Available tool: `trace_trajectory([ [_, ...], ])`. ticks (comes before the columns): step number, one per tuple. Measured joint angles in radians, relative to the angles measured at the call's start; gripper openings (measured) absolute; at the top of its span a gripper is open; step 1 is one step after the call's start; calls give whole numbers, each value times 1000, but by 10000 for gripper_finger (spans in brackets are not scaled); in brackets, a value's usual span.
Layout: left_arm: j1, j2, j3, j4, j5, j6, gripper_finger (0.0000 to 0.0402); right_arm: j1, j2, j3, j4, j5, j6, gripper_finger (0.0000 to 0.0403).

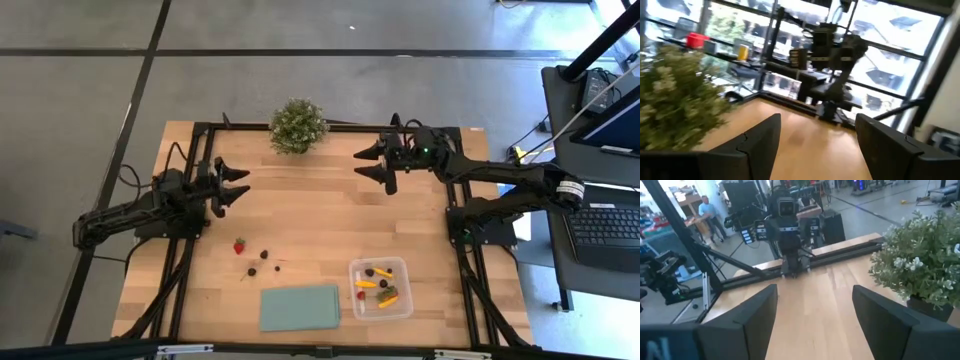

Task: Pick and placing Produce into tupperware
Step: Put the blackberry into the transparent bin

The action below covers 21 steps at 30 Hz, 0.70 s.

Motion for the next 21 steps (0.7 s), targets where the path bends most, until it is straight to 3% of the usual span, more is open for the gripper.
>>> trace_trajectory([
  [3,-9,28,64,-65,26,1,242,0,0,-1,9,0,25,259],
  [8,-71,170,302,-378,2,97,230,0,0,-1,17,0,49,259],
  [15,-199,505,666,-806,-81,168,220,0,0,-1,15,0,111,259],
  [21,-362,808,770,-931,-83,67,212,0,0,-1,13,0,123,259],
])
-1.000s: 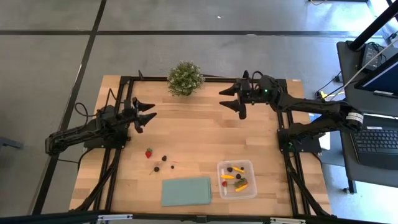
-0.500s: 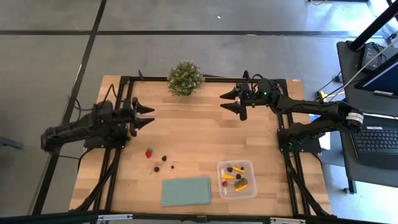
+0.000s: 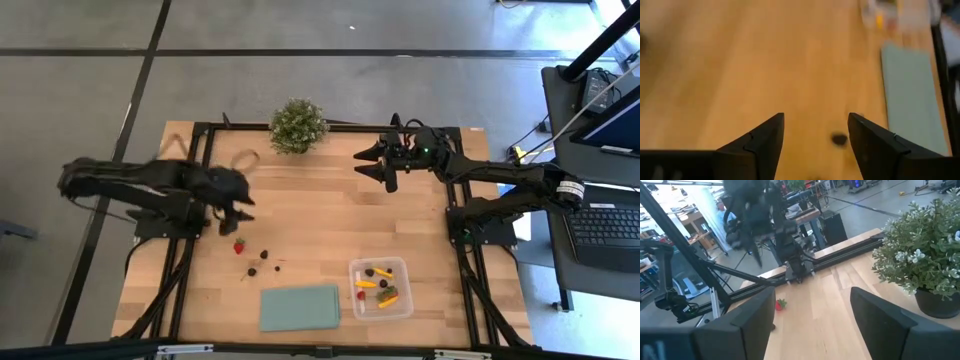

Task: Pick and placing Produce into tupperware
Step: Put the blackberry into the transparent bin

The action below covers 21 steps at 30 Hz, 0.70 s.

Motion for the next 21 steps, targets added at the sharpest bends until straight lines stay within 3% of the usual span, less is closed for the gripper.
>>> trace_trajectory([
  [7,-207,253,10,20,3,-94,200,0,0,0,-17,0,-1,259],
  [11,-299,333,10,97,-88,-107,195,0,0,0,-20,0,-8,259],
  [14,-332,387,10,121,-129,-134,194,0,0,0,-20,0,-28,259],
  [21,-354,520,10,141,-131,-405,194,0,0,0,-25,1,-29,259],
])
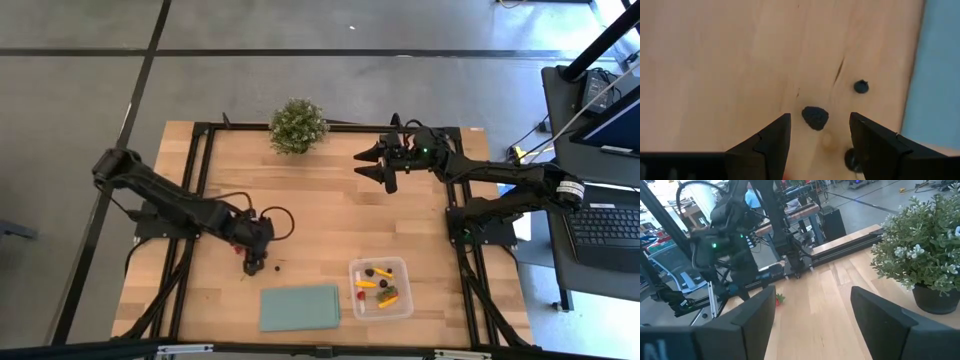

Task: Pick and placing Produce into tupperware
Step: Put the blackberry into the transparent bin

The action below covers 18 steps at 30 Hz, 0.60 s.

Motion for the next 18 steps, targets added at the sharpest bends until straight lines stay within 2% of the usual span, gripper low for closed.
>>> trace_trajectory([
  [10,3,157,0,27,38,-192,194,0,0,0,-4,0,-2,259],
  [18,19,202,0,31,63,-309,194,0,0,0,-5,0,-2,259],
])
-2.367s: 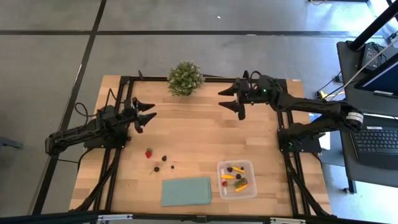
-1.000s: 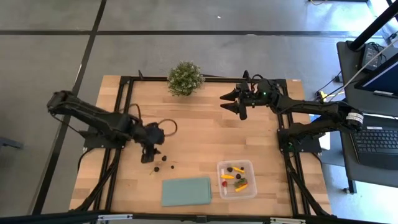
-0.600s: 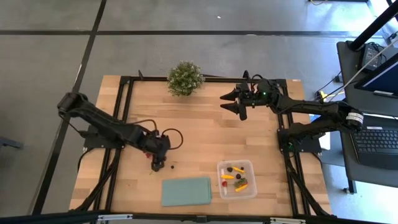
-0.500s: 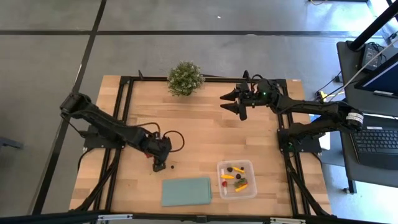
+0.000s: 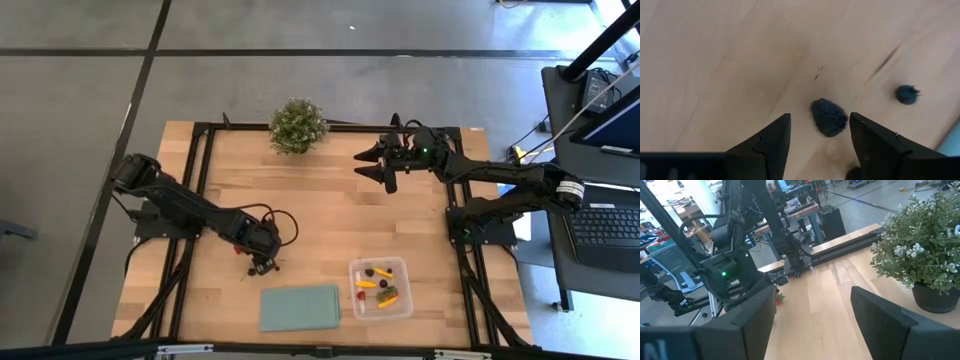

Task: Pick and placing Produce into tupperware
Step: Put the blackberry into the transparent bin

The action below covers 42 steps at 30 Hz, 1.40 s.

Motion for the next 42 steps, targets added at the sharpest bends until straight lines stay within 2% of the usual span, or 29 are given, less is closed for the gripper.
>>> trace_trajectory([
  [5,0,38,0,22,4,3,194,0,0,0,0,0,0,259],
  [10,1,79,5,23,50,6,194,0,0,0,-1,0,0,259],
  [17,0,88,4,21,42,10,191,0,0,0,-1,0,0,259],
  [22,0,89,2,13,34,10,161,0,0,0,-1,0,0,259],
  [30,0,89,1,8,16,10,90,0,0,0,-1,0,0,259],
  [38,14,79,5,6,13,10,85,0,0,0,-1,0,3,259],
  [42,39,57,49,-11,12,103,84,0,0,0,-1,0,3,259],
])
